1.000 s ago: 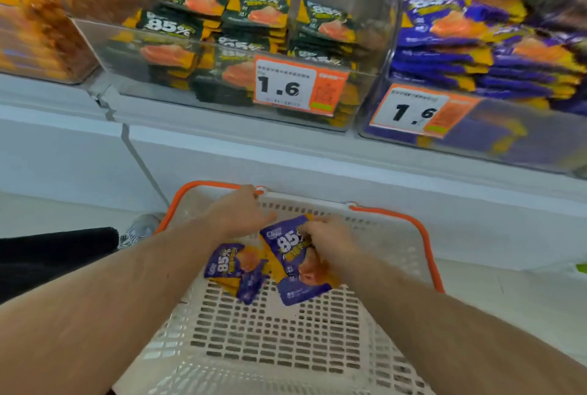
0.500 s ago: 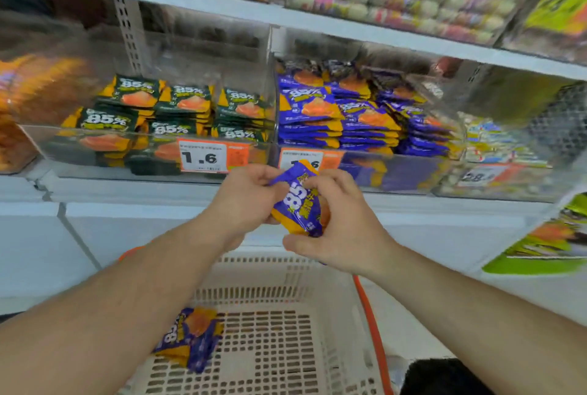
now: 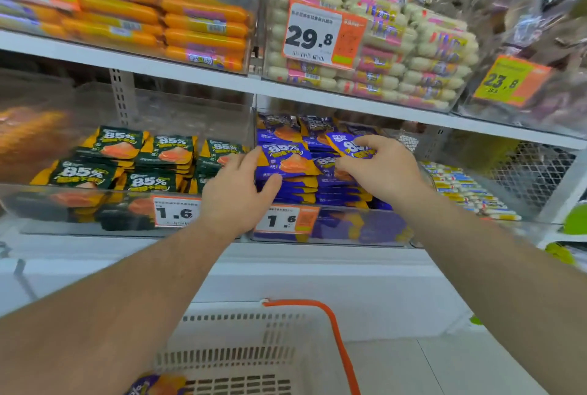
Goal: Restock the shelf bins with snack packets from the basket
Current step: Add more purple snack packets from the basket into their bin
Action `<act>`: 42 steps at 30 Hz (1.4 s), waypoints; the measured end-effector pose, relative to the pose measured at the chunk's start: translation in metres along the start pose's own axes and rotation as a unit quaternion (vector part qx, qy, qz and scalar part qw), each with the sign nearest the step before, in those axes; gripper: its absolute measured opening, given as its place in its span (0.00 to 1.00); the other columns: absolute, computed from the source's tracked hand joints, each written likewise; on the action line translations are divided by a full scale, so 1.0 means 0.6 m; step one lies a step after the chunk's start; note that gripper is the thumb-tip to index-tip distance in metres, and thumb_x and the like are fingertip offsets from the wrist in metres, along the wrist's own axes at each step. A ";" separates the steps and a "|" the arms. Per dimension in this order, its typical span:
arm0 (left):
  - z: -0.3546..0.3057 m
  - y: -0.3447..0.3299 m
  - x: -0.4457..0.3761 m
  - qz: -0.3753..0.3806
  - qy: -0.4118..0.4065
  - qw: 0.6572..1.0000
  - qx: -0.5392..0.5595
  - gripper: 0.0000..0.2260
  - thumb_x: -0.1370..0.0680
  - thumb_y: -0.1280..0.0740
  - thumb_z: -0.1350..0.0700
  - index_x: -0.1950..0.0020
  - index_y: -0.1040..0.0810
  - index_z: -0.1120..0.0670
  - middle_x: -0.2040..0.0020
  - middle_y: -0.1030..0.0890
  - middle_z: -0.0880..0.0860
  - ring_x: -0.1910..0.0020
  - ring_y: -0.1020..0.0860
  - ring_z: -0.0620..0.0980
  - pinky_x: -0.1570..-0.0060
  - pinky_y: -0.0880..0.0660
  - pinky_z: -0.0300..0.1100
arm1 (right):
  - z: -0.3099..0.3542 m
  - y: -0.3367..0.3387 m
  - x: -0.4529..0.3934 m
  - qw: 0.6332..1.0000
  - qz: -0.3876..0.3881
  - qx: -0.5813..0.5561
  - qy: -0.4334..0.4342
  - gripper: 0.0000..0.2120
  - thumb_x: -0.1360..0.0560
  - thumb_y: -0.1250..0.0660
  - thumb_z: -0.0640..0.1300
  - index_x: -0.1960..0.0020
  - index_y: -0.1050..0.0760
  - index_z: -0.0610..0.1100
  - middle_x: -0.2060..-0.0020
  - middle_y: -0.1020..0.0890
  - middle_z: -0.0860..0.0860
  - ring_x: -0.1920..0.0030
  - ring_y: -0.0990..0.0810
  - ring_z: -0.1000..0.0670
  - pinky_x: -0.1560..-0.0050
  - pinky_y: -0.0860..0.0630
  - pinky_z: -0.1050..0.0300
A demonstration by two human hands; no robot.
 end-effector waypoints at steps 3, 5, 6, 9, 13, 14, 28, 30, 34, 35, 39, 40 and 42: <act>0.001 0.001 -0.001 -0.015 -0.002 1.000 -0.008 0.28 0.21 0.43 0.37 0.23 0.41 0.45 0.29 0.31 0.50 0.36 0.26 0.52 0.46 0.23 0.50 | 0.006 -0.018 -0.047 0.999 0.012 0.032 -0.013 0.29 0.31 0.29 0.61 0.32 0.25 0.52 0.36 0.22 0.51 0.37 0.24 0.47 0.37 0.26 0.49; 0.003 0.002 0.000 -0.014 -0.014 0.999 -0.032 0.29 0.21 0.43 0.37 0.22 0.43 0.45 0.27 0.33 0.50 0.34 0.27 0.51 0.45 0.24 0.48 | 0.008 -0.036 -0.068 0.998 0.030 0.058 -0.022 0.31 0.31 0.30 0.63 0.31 0.25 0.52 0.34 0.23 0.51 0.35 0.25 0.46 0.36 0.26 0.47; 0.002 0.003 0.000 -0.011 -0.015 0.999 -0.034 0.30 0.21 0.43 0.37 0.21 0.43 0.45 0.26 0.34 0.49 0.33 0.28 0.50 0.45 0.24 0.48 | 0.008 -0.046 -0.078 0.996 0.043 0.073 -0.030 0.31 0.31 0.31 0.64 0.31 0.26 0.51 0.34 0.23 0.50 0.35 0.26 0.45 0.36 0.27 0.47; 0.001 0.004 -0.001 -0.016 -0.007 1.000 -0.024 0.29 0.20 0.44 0.37 0.21 0.44 0.44 0.25 0.35 0.49 0.32 0.29 0.49 0.44 0.25 0.47 | 0.012 -0.069 -0.091 0.989 0.100 0.099 -0.044 0.21 0.26 0.36 0.62 0.46 0.20 0.46 0.52 0.21 0.46 0.46 0.23 0.43 0.42 0.26 0.46; 0.005 0.001 -0.003 -0.033 -0.011 0.999 -0.024 0.28 0.20 0.44 0.38 0.21 0.43 0.44 0.26 0.34 0.48 0.34 0.28 0.49 0.47 0.26 0.45 | 0.008 -0.084 -0.098 0.985 0.111 0.131 -0.033 0.12 0.21 0.44 0.37 0.46 0.23 0.36 0.55 0.22 0.43 0.53 0.23 0.41 0.55 0.26 0.48; 0.006 0.000 -0.003 -0.037 -0.014 0.999 -0.022 0.28 0.20 0.44 0.38 0.22 0.43 0.45 0.26 0.34 0.48 0.34 0.27 0.49 0.47 0.26 0.45 | 0.006 -0.085 -0.099 0.981 0.117 0.153 -0.012 0.14 0.22 0.44 0.35 0.43 0.22 0.37 0.47 0.20 0.42 0.47 0.21 0.40 0.50 0.23 0.48; 0.000 0.011 0.003 -0.021 -0.025 0.999 -0.014 0.28 0.19 0.41 0.42 0.21 0.45 0.46 0.25 0.34 0.50 0.32 0.29 0.48 0.45 0.27 0.43 | 0.006 -0.067 -0.067 0.979 0.112 0.172 0.017 0.23 0.22 0.41 0.41 0.28 0.29 0.52 0.26 0.31 0.48 0.36 0.25 0.42 0.43 0.23 0.50; -0.001 0.013 0.003 -0.011 -0.028 0.999 -0.017 0.28 0.19 0.42 0.42 0.20 0.46 0.46 0.25 0.35 0.50 0.31 0.30 0.48 0.46 0.27 0.43 | 0.000 -0.066 -0.067 0.977 0.117 0.177 0.018 0.23 0.22 0.41 0.41 0.28 0.29 0.53 0.26 0.32 0.48 0.37 0.25 0.43 0.46 0.23 0.50; 0.002 0.013 0.000 0.014 -0.031 0.999 0.004 0.28 0.18 0.41 0.43 0.20 0.46 0.46 0.25 0.34 0.50 0.30 0.32 0.48 0.43 0.26 0.44 | -0.004 -0.070 -0.066 0.973 0.136 0.186 0.021 0.23 0.20 0.42 0.42 0.27 0.30 0.53 0.25 0.33 0.48 0.38 0.25 0.43 0.48 0.23 0.51; 0.004 0.010 -0.002 0.021 -0.033 0.999 0.011 0.28 0.18 0.41 0.43 0.20 0.45 0.47 0.26 0.33 0.50 0.31 0.31 0.48 0.43 0.26 0.45 | -0.005 -0.071 -0.067 0.972 0.141 0.186 0.017 0.22 0.20 0.42 0.42 0.27 0.30 0.54 0.25 0.33 0.48 0.36 0.25 0.43 0.46 0.24 0.50; 0.015 0.010 -0.007 -0.004 -0.038 0.994 0.100 0.26 0.20 0.36 0.48 0.23 0.37 0.50 0.31 0.30 0.51 0.34 0.31 0.48 0.41 0.24 0.49 | 0.002 -0.062 -0.048 0.978 -0.019 0.193 0.081 0.20 0.23 0.43 0.46 0.34 0.23 0.51 0.31 0.26 0.46 0.34 0.29 0.38 0.37 0.29 0.42; 0.017 0.018 0.001 -0.057 -0.066 0.988 0.124 0.23 0.21 0.35 0.51 0.26 0.32 0.53 0.32 0.29 0.53 0.35 0.31 0.49 0.40 0.25 0.50 | 0.011 -0.061 -0.027 0.960 -0.121 0.183 0.172 0.19 0.25 0.42 0.45 0.39 0.20 0.47 0.36 0.23 0.44 0.38 0.27 0.37 0.40 0.29 0.43; 0.027 0.038 0.034 -0.175 -0.185 0.963 0.081 0.15 0.26 0.35 0.56 0.40 0.22 0.58 0.43 0.24 0.57 0.44 0.26 0.54 0.46 0.26 0.49 | 0.035 -0.075 0.040 0.892 -0.244 0.108 0.364 0.12 0.29 0.37 0.41 0.50 0.18 0.41 0.49 0.20 0.42 0.50 0.24 0.38 0.51 0.31 0.46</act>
Point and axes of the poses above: each hand's wrist, its own x-axis away from the middle knuckle, its own y-axis out of the back of the hand, z = x × y, the point moved 2 cm from there along -x, towards the middle knuckle
